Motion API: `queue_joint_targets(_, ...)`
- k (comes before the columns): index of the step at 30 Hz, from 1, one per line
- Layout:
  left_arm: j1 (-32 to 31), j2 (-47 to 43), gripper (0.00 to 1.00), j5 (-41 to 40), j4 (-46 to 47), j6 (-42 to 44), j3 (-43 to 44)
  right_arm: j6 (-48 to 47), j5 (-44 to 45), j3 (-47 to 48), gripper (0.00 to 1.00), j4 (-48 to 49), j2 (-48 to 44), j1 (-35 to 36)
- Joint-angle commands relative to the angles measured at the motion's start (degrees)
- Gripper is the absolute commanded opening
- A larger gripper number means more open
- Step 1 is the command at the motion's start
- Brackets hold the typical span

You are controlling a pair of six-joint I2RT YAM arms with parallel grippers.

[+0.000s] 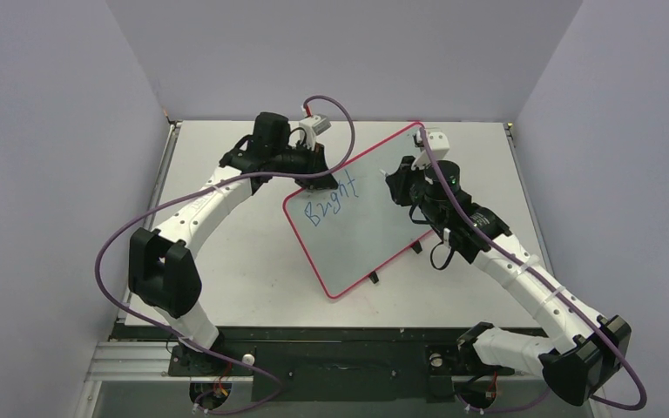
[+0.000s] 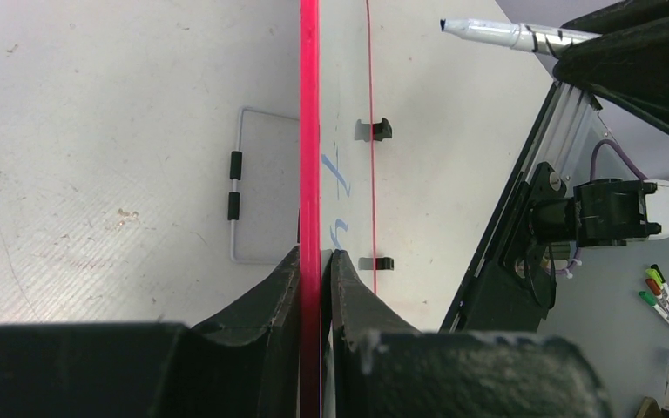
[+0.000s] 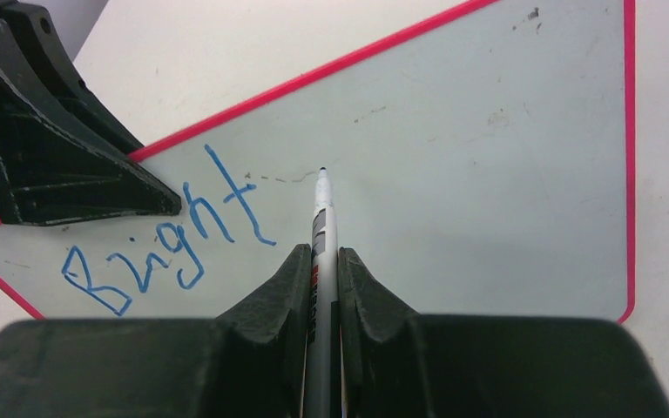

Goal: Write a sentence on the whiteboard

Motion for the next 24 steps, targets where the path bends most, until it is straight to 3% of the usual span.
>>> queue_joint_targets(1,0.0,-1.8,0.0,-4.0,6.4,4.2,-1.3,-1.1,-0.3,-2.3,0.0,1.3,-2.2,-0.2)
queue_joint_targets(24,0.0,-1.7,0.0,-3.3,6.6,4.4,-0.6,-2.1,-7.2,-7.5,0.0,7.6,-0.8,-0.1)
